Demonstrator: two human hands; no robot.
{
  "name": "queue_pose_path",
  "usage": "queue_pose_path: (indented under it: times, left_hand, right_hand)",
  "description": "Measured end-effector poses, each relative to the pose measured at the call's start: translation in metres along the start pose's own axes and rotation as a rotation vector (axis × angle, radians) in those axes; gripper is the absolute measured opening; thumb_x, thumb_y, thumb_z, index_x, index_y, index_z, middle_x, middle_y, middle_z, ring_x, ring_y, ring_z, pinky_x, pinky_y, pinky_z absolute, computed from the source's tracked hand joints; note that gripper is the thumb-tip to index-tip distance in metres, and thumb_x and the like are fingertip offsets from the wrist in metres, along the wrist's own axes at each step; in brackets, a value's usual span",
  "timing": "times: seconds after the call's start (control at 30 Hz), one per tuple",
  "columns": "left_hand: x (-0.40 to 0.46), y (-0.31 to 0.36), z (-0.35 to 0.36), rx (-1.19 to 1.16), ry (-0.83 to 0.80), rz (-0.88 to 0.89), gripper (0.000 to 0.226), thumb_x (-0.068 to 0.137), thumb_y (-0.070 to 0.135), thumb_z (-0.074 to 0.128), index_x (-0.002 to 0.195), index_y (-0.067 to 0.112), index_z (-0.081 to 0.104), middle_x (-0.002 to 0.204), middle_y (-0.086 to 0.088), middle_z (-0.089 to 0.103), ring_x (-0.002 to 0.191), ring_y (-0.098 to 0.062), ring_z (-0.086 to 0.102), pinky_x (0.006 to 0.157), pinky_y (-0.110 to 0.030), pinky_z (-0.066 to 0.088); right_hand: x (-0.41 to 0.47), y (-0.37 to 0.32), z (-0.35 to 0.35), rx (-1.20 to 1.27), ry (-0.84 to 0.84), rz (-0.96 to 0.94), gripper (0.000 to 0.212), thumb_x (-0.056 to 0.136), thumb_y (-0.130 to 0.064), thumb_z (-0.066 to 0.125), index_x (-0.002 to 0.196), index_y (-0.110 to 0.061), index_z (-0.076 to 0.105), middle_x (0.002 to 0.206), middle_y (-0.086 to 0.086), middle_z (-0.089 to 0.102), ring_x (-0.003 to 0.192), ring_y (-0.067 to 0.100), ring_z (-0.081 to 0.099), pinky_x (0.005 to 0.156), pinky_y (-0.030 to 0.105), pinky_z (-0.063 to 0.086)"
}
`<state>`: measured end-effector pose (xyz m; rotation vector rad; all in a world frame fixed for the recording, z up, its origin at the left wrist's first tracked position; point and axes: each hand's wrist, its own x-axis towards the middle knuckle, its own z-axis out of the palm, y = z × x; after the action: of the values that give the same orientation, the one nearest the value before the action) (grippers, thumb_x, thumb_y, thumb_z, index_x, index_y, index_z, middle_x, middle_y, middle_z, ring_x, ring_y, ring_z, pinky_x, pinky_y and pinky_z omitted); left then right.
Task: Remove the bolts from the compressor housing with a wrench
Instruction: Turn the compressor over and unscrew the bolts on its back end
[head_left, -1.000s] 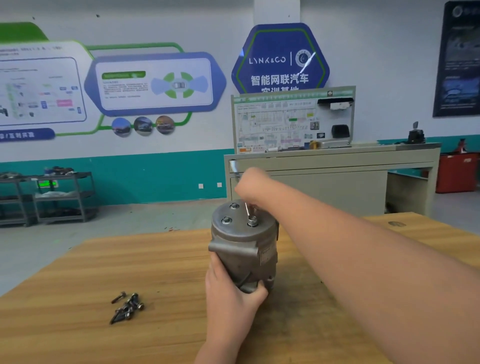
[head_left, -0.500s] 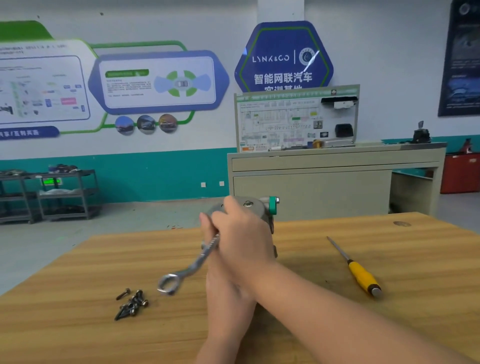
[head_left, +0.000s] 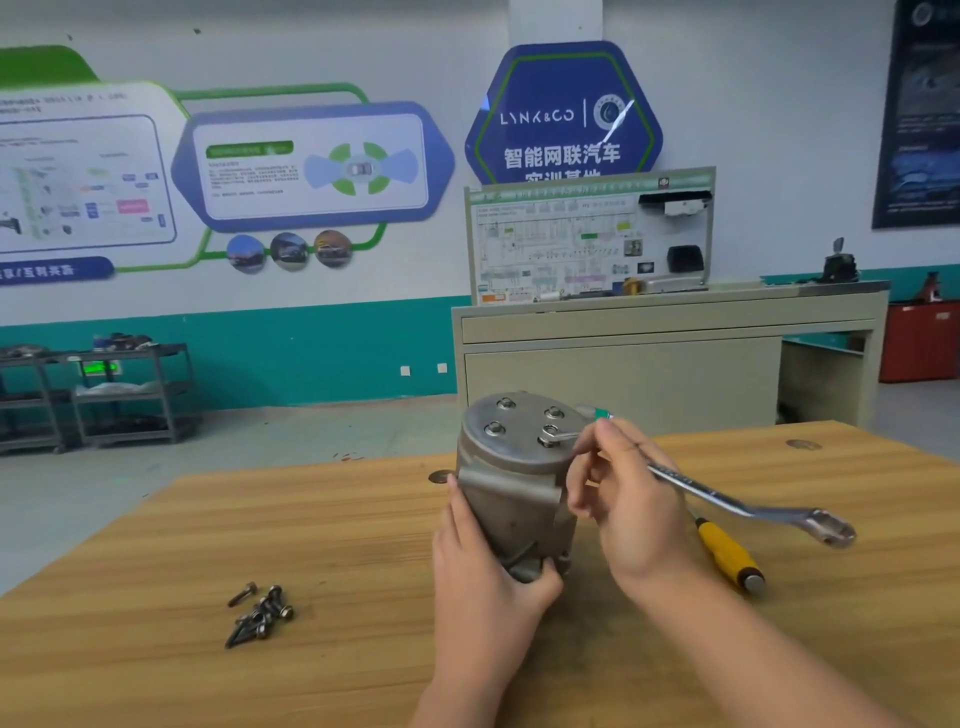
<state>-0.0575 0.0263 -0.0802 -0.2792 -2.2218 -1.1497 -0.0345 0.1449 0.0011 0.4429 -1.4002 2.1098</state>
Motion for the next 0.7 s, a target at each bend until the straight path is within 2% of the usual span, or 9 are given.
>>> queue_pose_path:
  times: [0.07,0.17,0.3,0.37,0.47,0.57,0.63,0.7]
  left_hand:
    - [0.0,-0.001,-0.001,-0.011,0.0,0.008,0.121,0.056,0.047,0.077,0.152,0.016,0.011,0.14,-0.001,0.043,0.129,-0.019,0.039,0.106,-0.038,0.038]
    - [0.0,-0.004,-0.001,-0.029,0.004,0.003,0.118,0.057,0.044,0.077,0.152,0.016,0.014,0.14,-0.001,0.043,0.13,-0.018,0.038,0.106,-0.038,0.037]
    - [0.0,-0.004,-0.001,-0.043,-0.006,0.006,0.121,0.057,0.046,0.075,0.153,0.019,0.007,0.143,0.0,0.04,0.132,-0.017,0.035,0.108,-0.038,0.036]
    - [0.0,-0.003,0.0,-0.048,-0.009,0.011,0.123,0.058,0.048,0.075,0.153,0.022,0.002,0.146,0.002,0.036,0.134,-0.016,0.031,0.111,-0.037,0.034]
    - [-0.001,-0.004,0.002,-0.033,0.004,0.026,0.125,0.059,0.049,0.075,0.153,0.025,-0.003,0.149,0.004,0.03,0.135,-0.014,0.027,0.112,-0.033,0.032]
    - [-0.001,-0.004,0.002,-0.028,0.004,0.025,0.127,0.059,0.049,0.076,0.153,0.028,-0.006,0.149,0.005,0.029,0.136,-0.013,0.026,0.113,-0.034,0.032]
    - [-0.001,-0.004,0.003,-0.022,0.007,0.025,0.126,0.06,0.047,0.077,0.153,0.026,-0.005,0.149,0.003,0.03,0.136,-0.014,0.026,0.113,-0.035,0.032]
    - [-0.001,-0.002,0.003,-0.016,0.007,0.021,0.125,0.061,0.045,0.077,0.153,0.025,-0.004,0.149,0.002,0.03,0.136,-0.015,0.026,0.113,-0.035,0.032]
  right_hand:
    - [0.006,-0.007,-0.004,0.165,-0.071,0.188,0.023,0.08,-0.029,0.058,0.06,-0.019,0.058,0.052,0.006,0.046,0.037,0.018,0.041,0.039,0.02,0.027]
    - [0.018,-0.019,-0.01,0.36,-0.121,0.45,0.02,0.079,-0.028,0.051,0.066,-0.014,0.056,0.049,0.005,0.047,0.032,0.014,0.038,0.034,0.017,0.026]
    - [0.046,-0.031,-0.014,0.354,0.023,0.644,0.02,0.095,-0.013,0.046,0.076,-0.009,0.05,0.042,-0.002,0.042,0.027,0.003,0.034,0.024,0.013,0.021]
    - [0.062,-0.036,-0.012,0.302,0.077,0.716,0.021,0.098,-0.011,0.047,0.077,-0.009,0.048,0.041,-0.004,0.043,0.026,0.0,0.038,0.025,0.009,0.02]
    - [0.085,-0.047,-0.006,0.078,0.063,0.804,0.014,0.097,-0.01,0.051,0.084,-0.005,0.055,0.041,-0.002,0.048,0.029,0.0,0.045,0.026,0.008,0.024]
    - [0.102,-0.053,0.007,-0.298,-0.008,0.839,0.015,0.094,-0.012,0.057,0.082,-0.004,0.058,0.04,-0.002,0.048,0.028,0.002,0.042,0.026,0.01,0.026]
    - [0.11,-0.051,0.023,-0.58,-0.033,0.79,0.02,0.095,-0.014,0.059,0.077,-0.006,0.057,0.043,-0.002,0.045,0.029,0.003,0.038,0.027,0.012,0.026]
    - [0.113,-0.048,0.043,-0.905,-0.092,0.629,0.024,0.096,-0.013,0.055,0.073,-0.008,0.054,0.054,-0.001,0.044,0.038,0.007,0.038,0.034,0.016,0.028]
